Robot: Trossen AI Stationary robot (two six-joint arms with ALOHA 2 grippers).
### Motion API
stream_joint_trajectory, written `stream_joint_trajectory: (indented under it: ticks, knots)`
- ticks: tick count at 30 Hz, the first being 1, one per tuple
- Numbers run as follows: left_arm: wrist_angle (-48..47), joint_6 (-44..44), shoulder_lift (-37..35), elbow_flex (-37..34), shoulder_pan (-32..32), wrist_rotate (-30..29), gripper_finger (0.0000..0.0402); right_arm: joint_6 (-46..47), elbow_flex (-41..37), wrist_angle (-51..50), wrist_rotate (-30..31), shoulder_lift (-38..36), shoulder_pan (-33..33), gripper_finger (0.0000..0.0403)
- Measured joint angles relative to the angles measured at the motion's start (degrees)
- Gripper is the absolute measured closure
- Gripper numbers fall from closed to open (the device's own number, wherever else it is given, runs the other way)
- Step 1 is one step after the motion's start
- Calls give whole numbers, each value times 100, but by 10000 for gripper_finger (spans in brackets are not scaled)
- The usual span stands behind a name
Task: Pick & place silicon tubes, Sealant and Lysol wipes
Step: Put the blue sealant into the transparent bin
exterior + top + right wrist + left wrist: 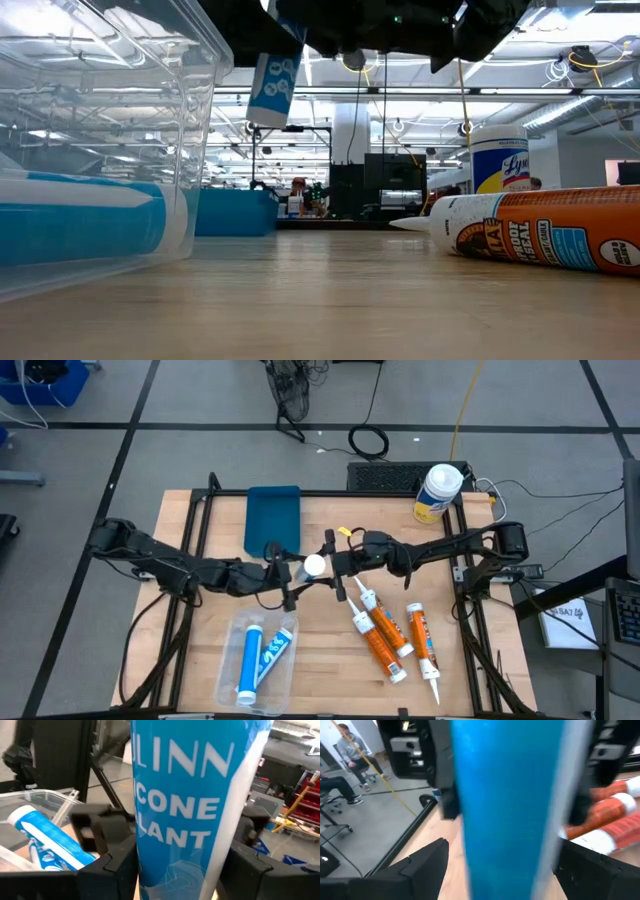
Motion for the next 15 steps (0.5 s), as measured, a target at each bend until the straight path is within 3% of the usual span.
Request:
stream_joint_trajectory:
  ticks: [6,12,15]
  knots:
    - [1,-89,1,0,127,250,92,18,0,38,-191,0,9,196]
    - [14,157,-1,0,121,672,192,8,-4,-38,-212,0,17,197]
    - [13,257,-1,0,122,693,190,-32,-20,-31,-211,0,17,198]
